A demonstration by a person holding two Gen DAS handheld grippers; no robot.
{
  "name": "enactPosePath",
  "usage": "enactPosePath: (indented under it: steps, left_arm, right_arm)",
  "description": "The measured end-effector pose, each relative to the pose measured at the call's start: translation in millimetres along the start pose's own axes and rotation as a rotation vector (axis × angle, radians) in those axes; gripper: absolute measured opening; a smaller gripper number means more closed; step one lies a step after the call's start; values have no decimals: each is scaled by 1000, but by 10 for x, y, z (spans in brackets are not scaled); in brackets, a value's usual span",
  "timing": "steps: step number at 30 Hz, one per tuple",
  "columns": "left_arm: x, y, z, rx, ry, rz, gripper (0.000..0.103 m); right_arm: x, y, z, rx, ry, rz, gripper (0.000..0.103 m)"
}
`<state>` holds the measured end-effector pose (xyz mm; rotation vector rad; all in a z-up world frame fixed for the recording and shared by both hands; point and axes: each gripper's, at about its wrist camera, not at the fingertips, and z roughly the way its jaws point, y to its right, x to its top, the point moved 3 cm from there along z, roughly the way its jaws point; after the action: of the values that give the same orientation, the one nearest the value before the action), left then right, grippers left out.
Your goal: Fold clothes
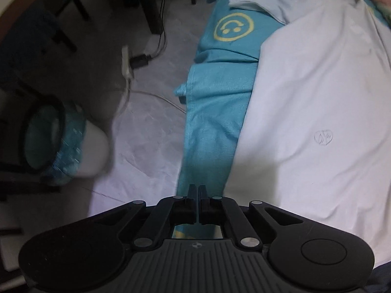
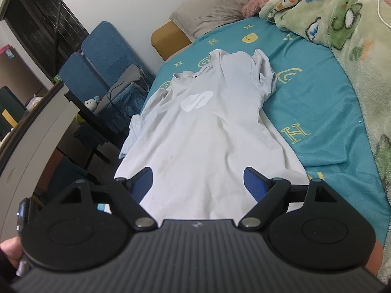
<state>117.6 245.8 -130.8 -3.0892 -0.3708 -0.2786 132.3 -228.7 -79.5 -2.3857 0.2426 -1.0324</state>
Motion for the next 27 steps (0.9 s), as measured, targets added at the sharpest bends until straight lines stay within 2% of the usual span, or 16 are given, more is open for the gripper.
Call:
enactPosePath:
  steps: [2,3,6,8,13,15,17,19,21,24,27]
  left_arm:
    - [-17,-12,-20,-50,-1,-31,41]
    - [-27,-6,-30,-65,-6,-34,44]
    - [-47,97,-128,-111,30,-9,45]
    - [-63,239,-257,-128,96,12,56]
    - [-138,738,-660,-137,352,112,63]
    - [-210,870,-789,-180,475,103,71]
    - [-317,965,-841,-215,570,77,73]
    - [-398,1045,-875,-194,638,77,74]
    - [-479,1110,-899,-162,688,92,75]
    - [-560,1249,-922,-140,719,162,76]
    - [-618,1285,-1054,-159,733,157,78]
  right_arm:
    - [-7,21,1,-9,0,0,83]
    - [-2,44,9,-14,0,9,83]
    - [25,99,29,-23,6,38,83]
    - [45,119,34,-30,15,45,83]
    - [107,99,35,-75,65,-15,83]
    - [127,23,16,-80,96,-67,83]
    - [124,-89,-13,-91,141,-133,83]
    - [101,-179,-18,-102,168,-179,83]
    - [64,-247,-12,-111,180,-200,83]
    - [18,-351,-19,-121,183,-210,83]
    - [26,-516,-97,-131,193,-219,83]
